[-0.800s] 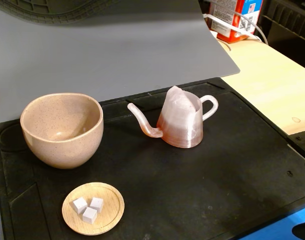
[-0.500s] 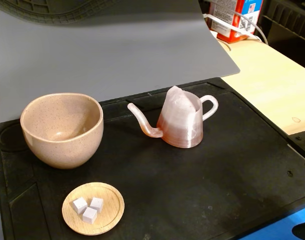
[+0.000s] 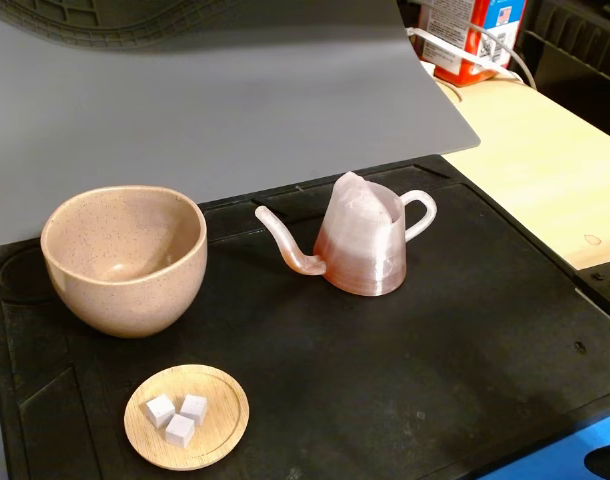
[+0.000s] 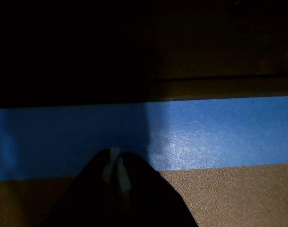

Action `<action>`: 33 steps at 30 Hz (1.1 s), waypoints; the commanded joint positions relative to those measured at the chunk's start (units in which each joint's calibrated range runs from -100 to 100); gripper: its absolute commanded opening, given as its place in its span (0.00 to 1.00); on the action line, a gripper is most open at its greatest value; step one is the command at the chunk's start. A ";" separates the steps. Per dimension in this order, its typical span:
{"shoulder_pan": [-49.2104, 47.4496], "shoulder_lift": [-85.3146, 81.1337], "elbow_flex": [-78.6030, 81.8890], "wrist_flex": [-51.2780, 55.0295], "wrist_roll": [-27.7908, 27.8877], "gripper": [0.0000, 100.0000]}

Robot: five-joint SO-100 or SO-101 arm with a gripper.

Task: Pick up a kettle and pour liquid into a cup.

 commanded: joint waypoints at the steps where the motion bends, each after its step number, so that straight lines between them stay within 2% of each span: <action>1: 0.10 -0.17 0.11 0.22 0.24 0.01; 27: -0.21 0.00 0.11 -0.39 0.29 0.01; 33: -0.21 5.20 0.20 -18.46 0.29 0.01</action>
